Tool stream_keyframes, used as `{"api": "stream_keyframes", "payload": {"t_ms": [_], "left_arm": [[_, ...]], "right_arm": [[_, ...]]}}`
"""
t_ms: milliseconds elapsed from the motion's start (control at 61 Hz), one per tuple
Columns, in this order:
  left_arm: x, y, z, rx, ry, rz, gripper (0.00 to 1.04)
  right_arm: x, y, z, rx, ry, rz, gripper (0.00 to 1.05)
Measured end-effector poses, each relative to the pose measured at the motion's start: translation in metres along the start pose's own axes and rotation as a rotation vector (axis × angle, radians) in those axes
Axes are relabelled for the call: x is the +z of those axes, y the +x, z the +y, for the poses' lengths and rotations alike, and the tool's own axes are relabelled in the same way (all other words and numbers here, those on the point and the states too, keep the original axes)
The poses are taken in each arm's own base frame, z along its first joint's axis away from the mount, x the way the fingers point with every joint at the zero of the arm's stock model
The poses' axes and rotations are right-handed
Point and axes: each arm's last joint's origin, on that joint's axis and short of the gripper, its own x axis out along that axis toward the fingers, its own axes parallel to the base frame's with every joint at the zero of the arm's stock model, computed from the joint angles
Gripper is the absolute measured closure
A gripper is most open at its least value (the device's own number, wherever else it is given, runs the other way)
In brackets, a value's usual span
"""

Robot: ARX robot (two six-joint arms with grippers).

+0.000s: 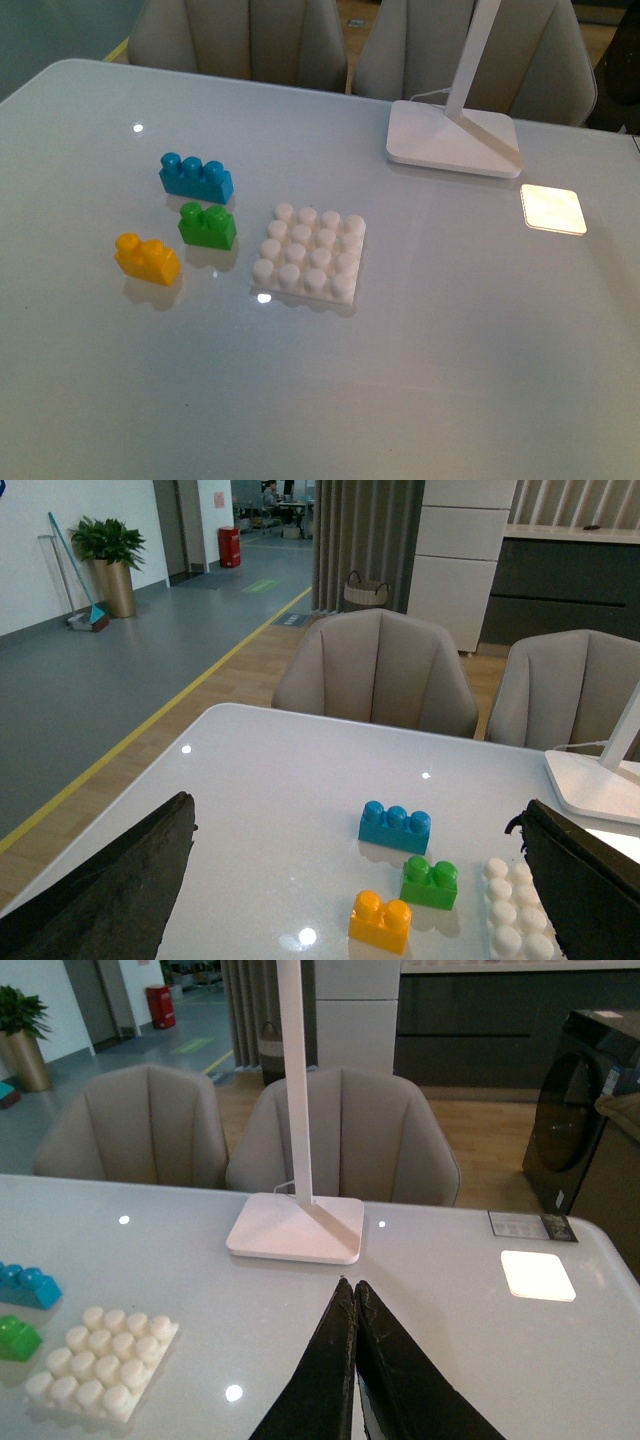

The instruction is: Insert yellow block into base center

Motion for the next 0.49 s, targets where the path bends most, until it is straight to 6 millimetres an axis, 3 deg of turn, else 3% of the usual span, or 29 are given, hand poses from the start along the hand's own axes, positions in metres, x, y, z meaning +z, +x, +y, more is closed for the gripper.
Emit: {"api": "stream_keyframes", "payload": {"t_ms": [262,492], "left_arm": [[0.0000,0.0000,0.0000,0.000,0.000,0.000,0.07],[0.0000,0.0000,0.0000,0.000,0.000,0.000,0.07]], "right_arm": [[0.0017,-0.0038,0.0000,0.000,-0.001,-0.029,1.01],[0.0017,-0.0039,0.0000,0.000,-0.001,-0.030,0.58]]}}
